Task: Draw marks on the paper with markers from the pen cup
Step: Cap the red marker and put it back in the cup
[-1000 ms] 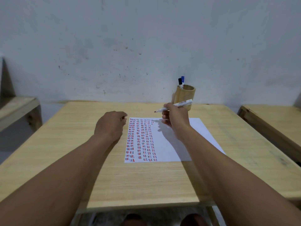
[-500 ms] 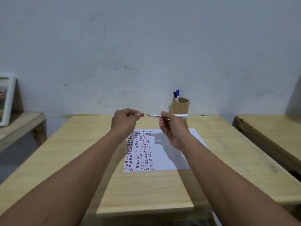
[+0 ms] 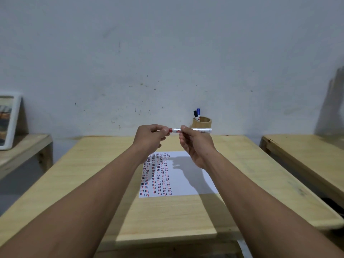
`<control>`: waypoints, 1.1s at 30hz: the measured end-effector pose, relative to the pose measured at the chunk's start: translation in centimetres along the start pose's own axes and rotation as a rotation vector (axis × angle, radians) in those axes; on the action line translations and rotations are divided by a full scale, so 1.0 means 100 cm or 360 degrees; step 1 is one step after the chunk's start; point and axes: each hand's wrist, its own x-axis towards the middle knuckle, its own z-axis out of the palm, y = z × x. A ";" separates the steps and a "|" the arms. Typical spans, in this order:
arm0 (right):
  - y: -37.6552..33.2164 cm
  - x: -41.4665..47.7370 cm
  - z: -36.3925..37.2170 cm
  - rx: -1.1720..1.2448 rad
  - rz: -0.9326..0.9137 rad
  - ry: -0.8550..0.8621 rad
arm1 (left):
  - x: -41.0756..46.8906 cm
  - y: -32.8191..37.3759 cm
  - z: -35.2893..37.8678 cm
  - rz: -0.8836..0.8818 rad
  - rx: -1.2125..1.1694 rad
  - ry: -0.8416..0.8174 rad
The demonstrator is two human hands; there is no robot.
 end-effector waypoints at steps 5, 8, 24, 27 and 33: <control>-0.002 -0.003 0.002 0.0098 0.0060 0.0051 | -0.002 0.007 0.003 0.0049 0.0014 0.0001; -0.004 -0.002 0.003 0.0106 0.0056 0.0193 | -0.003 0.008 0.007 0.0096 0.0095 -0.0032; -0.035 0.015 -0.022 -0.1470 -0.0324 0.0142 | 0.021 0.044 0.048 0.0421 0.0523 0.0109; -0.045 0.034 -0.035 -0.1510 -0.0486 0.0232 | 0.038 0.040 0.060 0.0380 0.0497 0.0161; -0.086 0.077 -0.050 -0.1455 -0.0656 0.0403 | 0.074 0.007 0.087 0.0224 0.0635 0.0046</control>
